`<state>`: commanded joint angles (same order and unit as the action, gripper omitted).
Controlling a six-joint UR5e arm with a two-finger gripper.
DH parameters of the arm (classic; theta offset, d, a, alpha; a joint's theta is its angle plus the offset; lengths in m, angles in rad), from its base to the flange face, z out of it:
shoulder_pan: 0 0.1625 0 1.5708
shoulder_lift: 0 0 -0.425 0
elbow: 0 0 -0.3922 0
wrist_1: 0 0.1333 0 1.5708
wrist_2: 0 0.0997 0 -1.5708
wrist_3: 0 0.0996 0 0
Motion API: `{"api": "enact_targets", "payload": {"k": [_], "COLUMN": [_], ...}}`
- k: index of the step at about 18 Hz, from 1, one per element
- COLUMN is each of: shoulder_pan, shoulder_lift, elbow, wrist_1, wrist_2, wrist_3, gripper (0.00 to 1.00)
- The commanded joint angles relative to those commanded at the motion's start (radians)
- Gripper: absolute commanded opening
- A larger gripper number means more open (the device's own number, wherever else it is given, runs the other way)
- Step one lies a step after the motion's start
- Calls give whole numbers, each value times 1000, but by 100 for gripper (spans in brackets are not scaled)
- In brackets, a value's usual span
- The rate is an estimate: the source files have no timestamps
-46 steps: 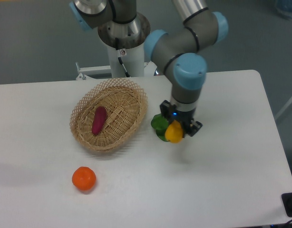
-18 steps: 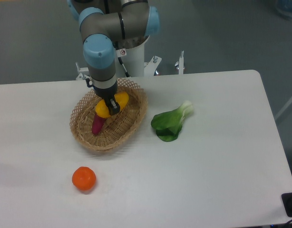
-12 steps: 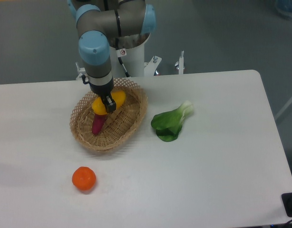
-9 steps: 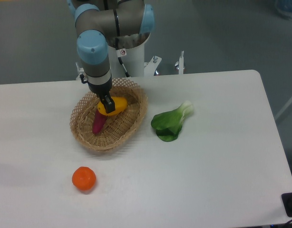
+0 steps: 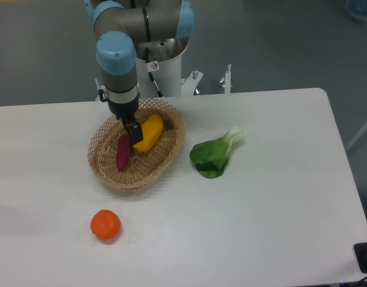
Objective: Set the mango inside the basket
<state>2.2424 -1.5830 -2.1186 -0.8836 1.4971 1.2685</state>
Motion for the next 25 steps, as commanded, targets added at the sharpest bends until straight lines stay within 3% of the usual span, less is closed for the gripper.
{"api": "enact_targets", "payload": {"k": [4, 7, 10, 16, 21, 25], "shoulder_pan": [109, 150, 195, 319, 408, 422], "shoulder_lift": [-69, -181, -247, -304, -371, -425], "elbow": [72, 192, 302, 379, 532, 627], "wrist_1": [-3, -9, -12, -17, -199, -268], "wrist_2": [9, 29, 63, 77, 78, 78], "wrist_3": [44, 55, 57, 93, 186, 186], "gripper": [100, 100, 100, 100, 100, 100]}}
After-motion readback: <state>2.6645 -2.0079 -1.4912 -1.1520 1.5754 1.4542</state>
